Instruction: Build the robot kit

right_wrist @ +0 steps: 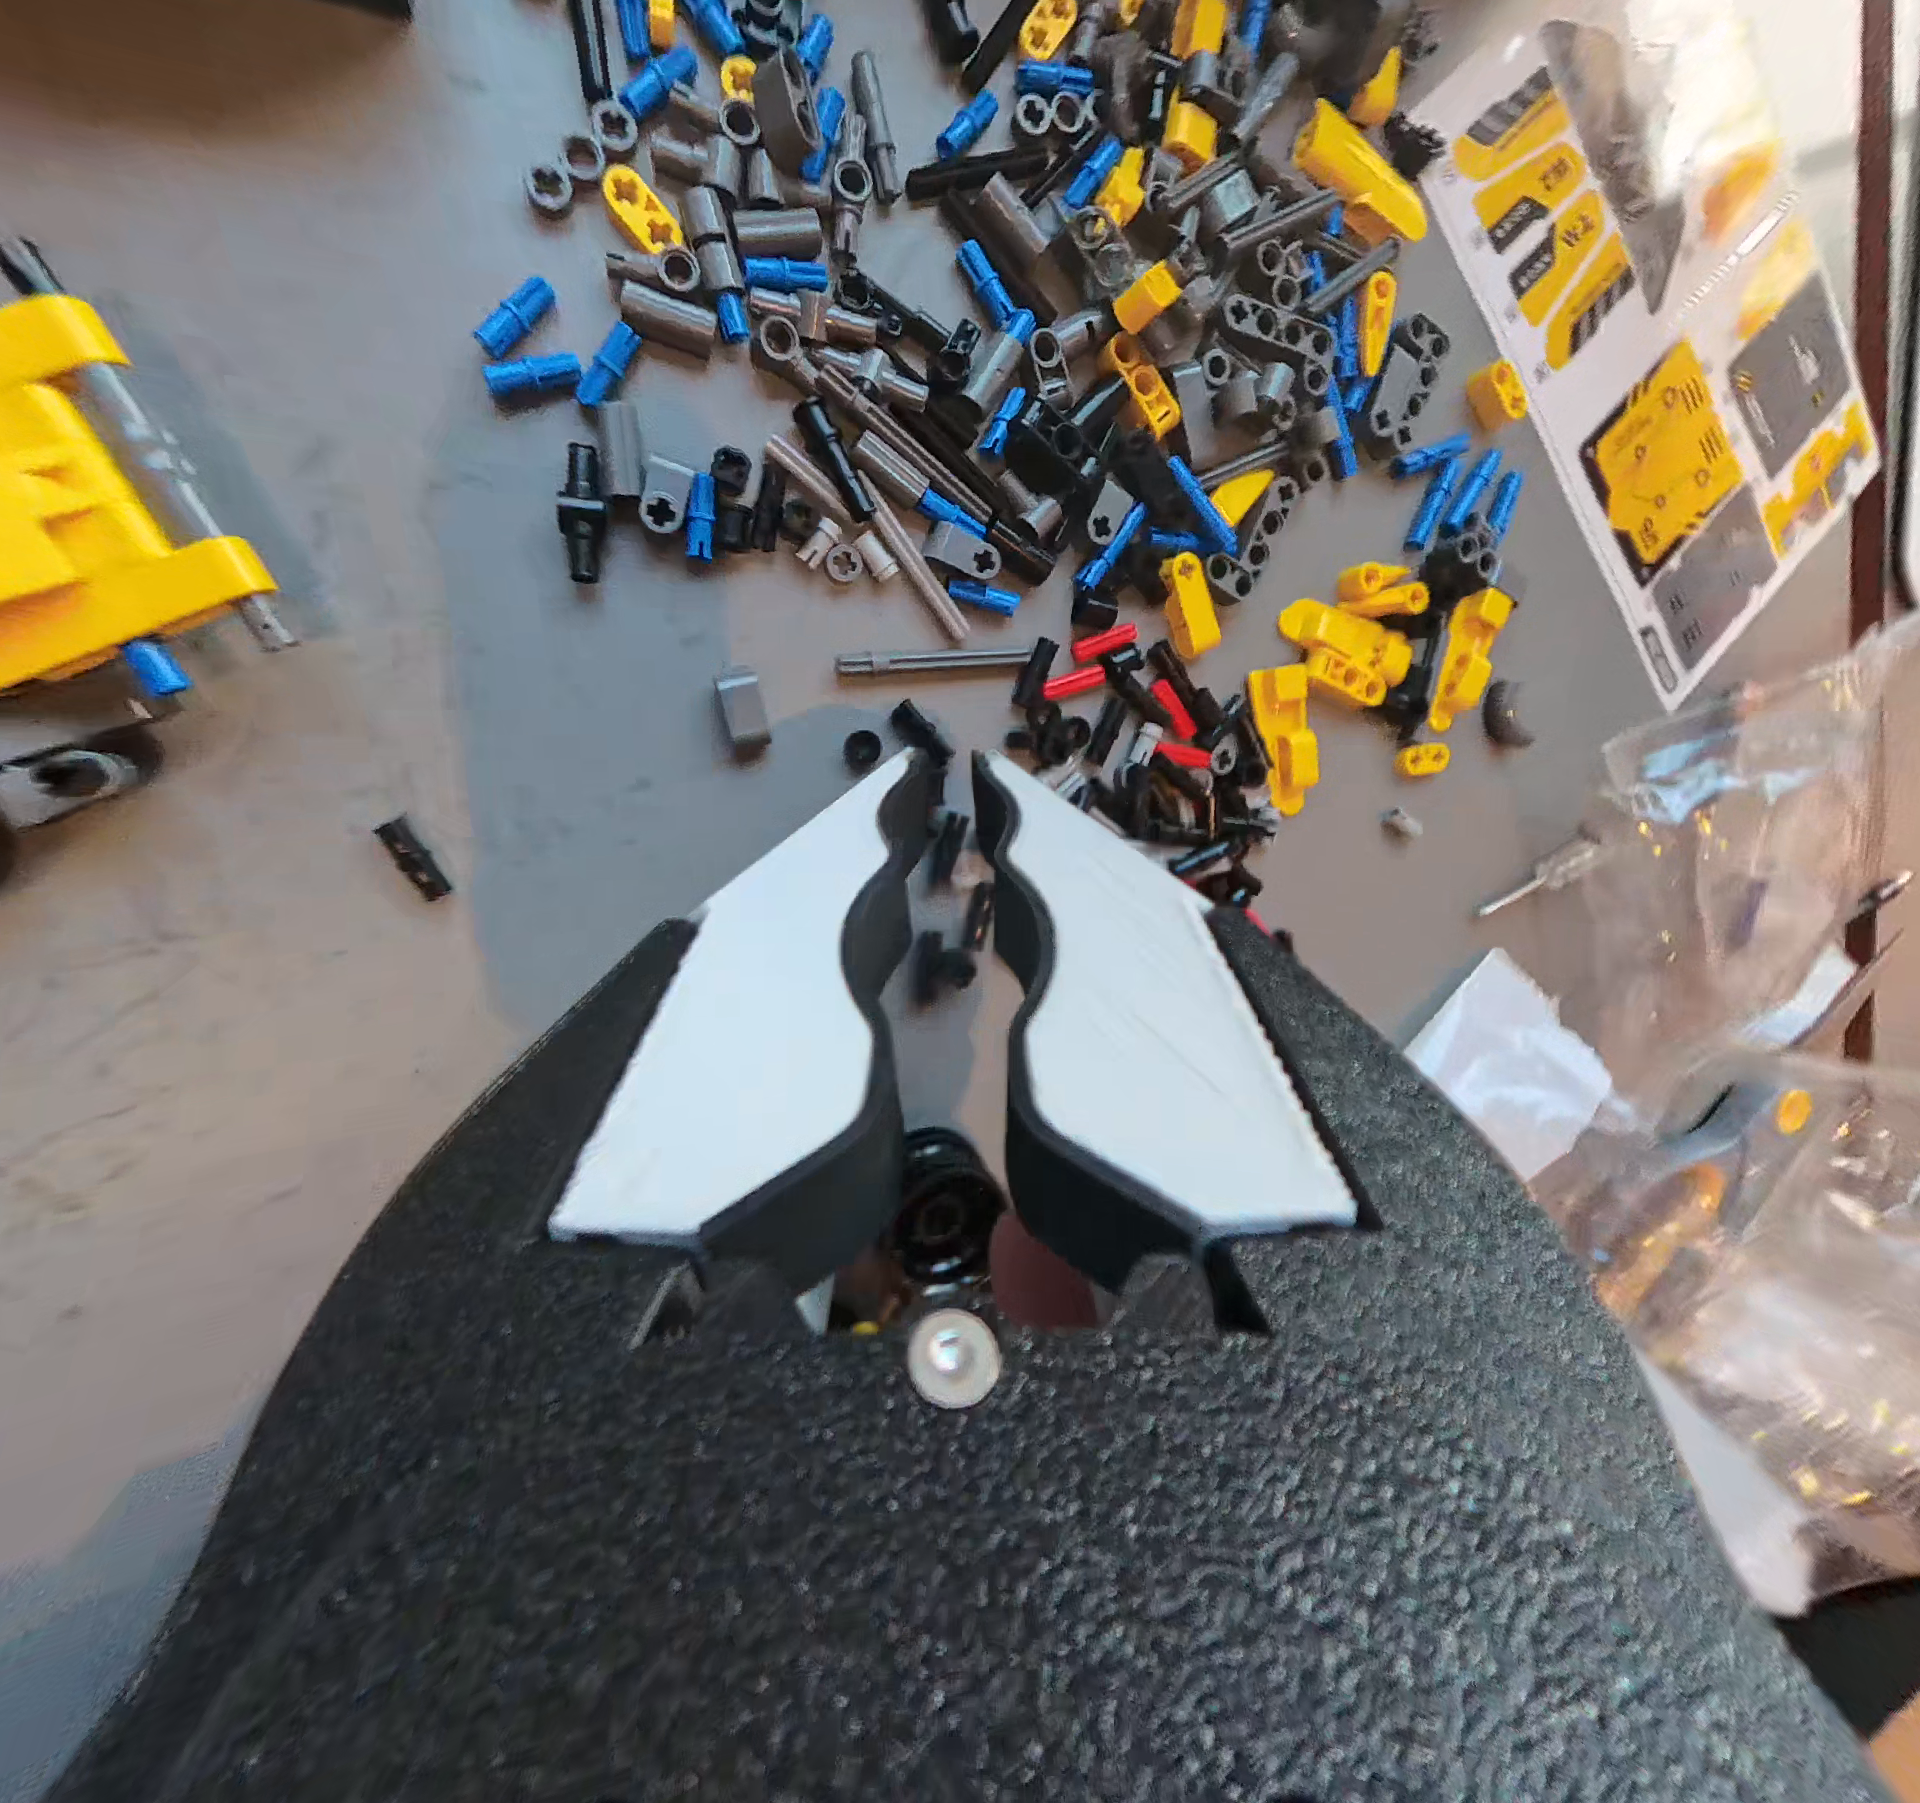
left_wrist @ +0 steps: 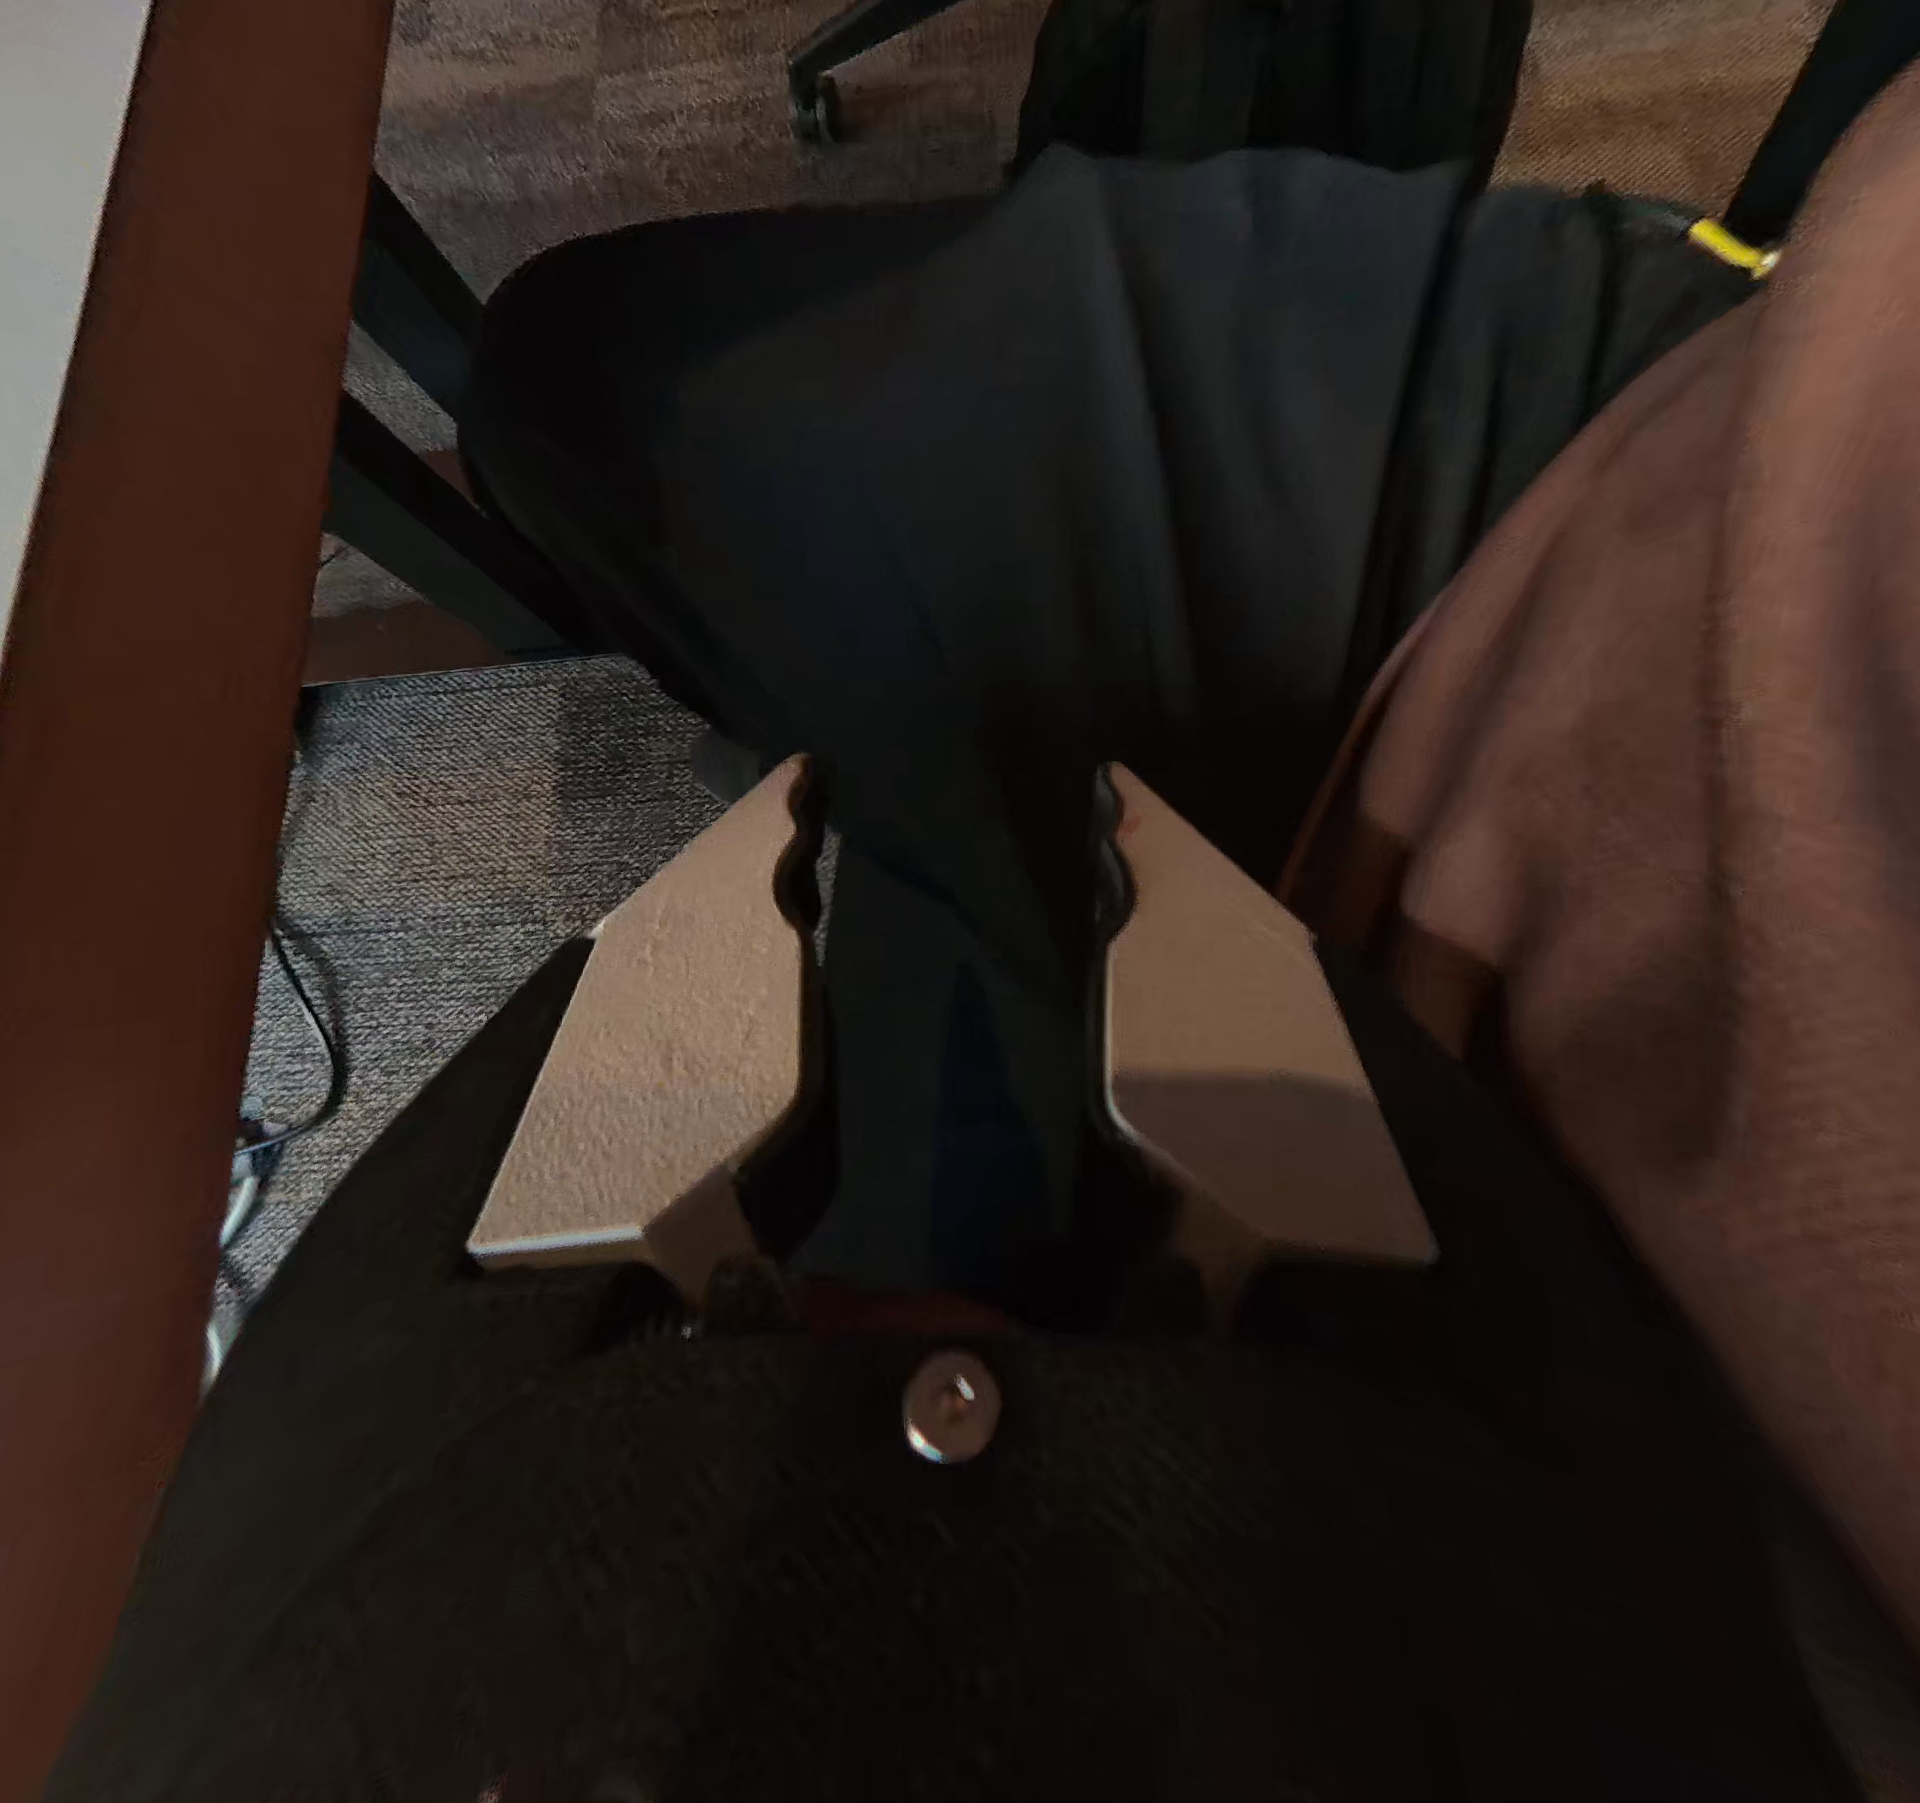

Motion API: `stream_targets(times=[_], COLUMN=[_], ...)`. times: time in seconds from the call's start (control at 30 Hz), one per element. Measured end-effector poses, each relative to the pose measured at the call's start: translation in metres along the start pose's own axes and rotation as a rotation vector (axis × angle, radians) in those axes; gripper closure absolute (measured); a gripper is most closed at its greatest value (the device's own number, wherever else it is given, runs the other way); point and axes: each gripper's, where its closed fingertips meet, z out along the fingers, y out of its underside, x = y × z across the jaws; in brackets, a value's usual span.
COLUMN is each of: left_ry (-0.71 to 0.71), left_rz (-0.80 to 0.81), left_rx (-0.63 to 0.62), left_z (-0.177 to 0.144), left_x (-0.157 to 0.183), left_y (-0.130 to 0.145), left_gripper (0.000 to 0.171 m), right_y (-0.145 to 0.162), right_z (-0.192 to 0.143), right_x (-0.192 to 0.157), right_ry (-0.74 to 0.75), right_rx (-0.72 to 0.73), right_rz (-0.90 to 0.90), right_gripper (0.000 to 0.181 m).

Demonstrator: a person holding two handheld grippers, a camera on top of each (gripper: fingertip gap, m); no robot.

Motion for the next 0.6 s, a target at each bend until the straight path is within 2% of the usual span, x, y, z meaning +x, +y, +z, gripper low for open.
stream_targets(times=[0.1, 0.3, 0.6], left_ry=[0.01, 0.029, 0.04], left_rz=[-0.038, -0.057, -0.06], left_rx=[-0.015, 0.027, 0.029], left_z=[-0.004, -0.012, -0.012], left_x=[-0.009, -0.01, -0.008], left_y=[0.012, 0.007, 0.005], left_gripper=[0.122, 0.122, 0.122], right_y=[0.0, -0.001, -0.002], right_z=[0.012, 0.021, 0.013], right_x=[0.003, -0.002, -0.006], right_ry=[-0.028, -0.106, -0.176], right_rx=[-0.068, -0.149, -0.168], right_rz=[-0.098, -0.248, -0.265], right_gripper=[0.177, 0.177, 0.173])
